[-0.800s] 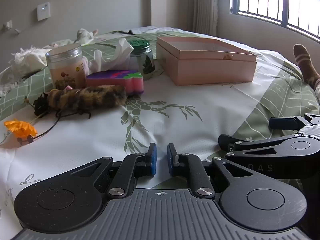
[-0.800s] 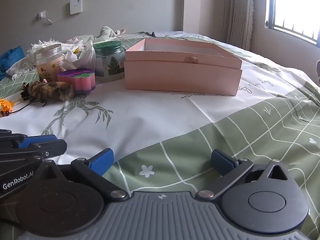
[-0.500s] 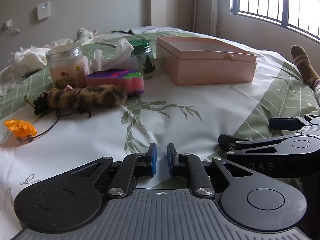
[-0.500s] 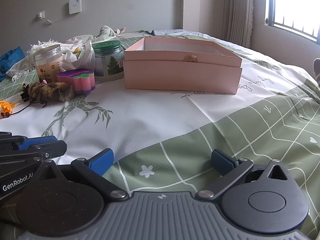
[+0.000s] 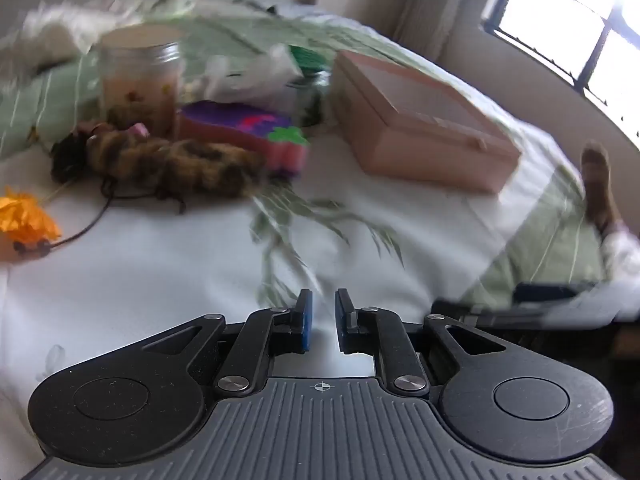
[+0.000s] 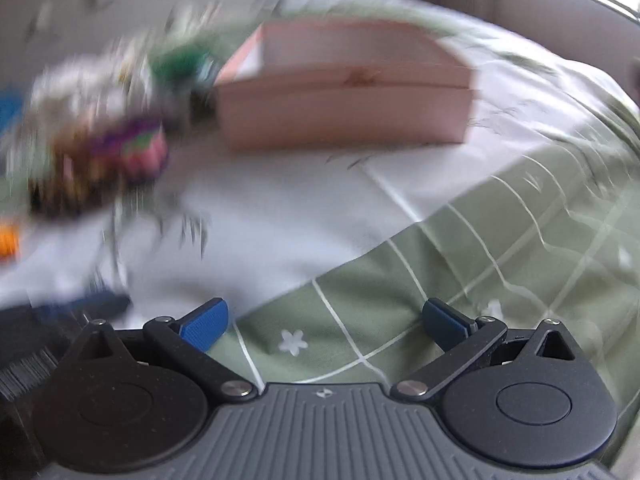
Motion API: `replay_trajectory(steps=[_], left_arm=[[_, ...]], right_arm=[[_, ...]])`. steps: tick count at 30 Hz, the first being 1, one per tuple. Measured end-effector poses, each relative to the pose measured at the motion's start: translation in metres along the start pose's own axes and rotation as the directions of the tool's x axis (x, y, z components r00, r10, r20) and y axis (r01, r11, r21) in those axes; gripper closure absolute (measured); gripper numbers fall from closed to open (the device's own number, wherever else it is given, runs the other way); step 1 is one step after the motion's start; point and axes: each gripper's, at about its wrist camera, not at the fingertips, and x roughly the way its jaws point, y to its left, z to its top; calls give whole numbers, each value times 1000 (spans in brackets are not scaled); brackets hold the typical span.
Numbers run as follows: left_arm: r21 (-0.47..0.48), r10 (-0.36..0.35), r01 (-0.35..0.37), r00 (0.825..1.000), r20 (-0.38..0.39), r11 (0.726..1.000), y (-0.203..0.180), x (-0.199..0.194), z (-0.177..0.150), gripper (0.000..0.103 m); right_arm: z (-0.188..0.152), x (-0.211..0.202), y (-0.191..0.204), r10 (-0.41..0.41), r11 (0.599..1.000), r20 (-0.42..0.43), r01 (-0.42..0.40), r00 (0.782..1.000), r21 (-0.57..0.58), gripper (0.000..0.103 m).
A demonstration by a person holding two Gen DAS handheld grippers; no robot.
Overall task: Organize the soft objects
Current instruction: 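Reach the left gripper to the brown furry toy and grasp it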
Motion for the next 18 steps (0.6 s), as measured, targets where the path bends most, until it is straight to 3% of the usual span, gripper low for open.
replay_trajectory(steps=[2, 4, 6, 8, 12, 18], left_arm=[[-76, 6, -4, 1000, 25, 997, 20, -13, 19, 88], [-109, 43, -35, 997, 67, 993, 42, -29, 38, 88], [-104, 106, -97, 991, 86, 990, 65, -41, 57, 88], [-78, 185, -178, 977, 103, 981, 89, -50, 73, 88], [-66, 282, -280, 959, 27, 958, 130, -50, 96, 88], [-162, 213, -210, 977, -2, 964, 163, -28, 121, 88]], right_arm=[[3, 7, 3, -7, 999, -39, 6, 999, -34, 0], [6, 10, 1, -5, 1000, -82, 8, 997, 26, 0], [14, 15, 2, 0, 1000, -163, 5, 987, 28, 0], [27, 23, -2, 67, 996, -224, -51, 972, 75, 0], [32, 22, -5, 68, 994, -245, -44, 967, 105, 0], [28, 19, 1, 39, 992, -201, -14, 979, 122, 0]])
